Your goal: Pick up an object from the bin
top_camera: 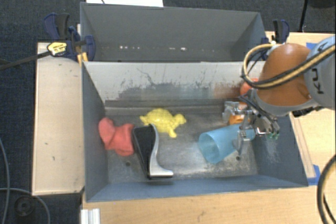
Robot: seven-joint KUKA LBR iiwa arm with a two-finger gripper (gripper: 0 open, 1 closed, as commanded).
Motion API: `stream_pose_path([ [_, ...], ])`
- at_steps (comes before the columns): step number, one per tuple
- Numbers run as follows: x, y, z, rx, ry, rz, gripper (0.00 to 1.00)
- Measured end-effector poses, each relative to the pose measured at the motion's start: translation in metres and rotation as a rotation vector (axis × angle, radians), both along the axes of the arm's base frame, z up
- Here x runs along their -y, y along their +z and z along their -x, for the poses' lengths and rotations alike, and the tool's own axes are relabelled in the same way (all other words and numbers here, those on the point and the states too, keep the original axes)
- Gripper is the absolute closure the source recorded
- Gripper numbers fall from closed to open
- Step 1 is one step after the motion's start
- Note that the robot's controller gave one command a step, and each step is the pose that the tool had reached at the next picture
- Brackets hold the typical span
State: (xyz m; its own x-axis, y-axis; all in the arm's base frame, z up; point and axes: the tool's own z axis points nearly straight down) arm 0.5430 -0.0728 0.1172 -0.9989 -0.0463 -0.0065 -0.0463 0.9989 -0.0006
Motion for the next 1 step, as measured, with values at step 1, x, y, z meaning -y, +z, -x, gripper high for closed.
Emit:
stream_pose_path([
  [1, 0.0087, -0.0195, 0.0315, -0.002, -0.076, -0.001, 0.0],
])
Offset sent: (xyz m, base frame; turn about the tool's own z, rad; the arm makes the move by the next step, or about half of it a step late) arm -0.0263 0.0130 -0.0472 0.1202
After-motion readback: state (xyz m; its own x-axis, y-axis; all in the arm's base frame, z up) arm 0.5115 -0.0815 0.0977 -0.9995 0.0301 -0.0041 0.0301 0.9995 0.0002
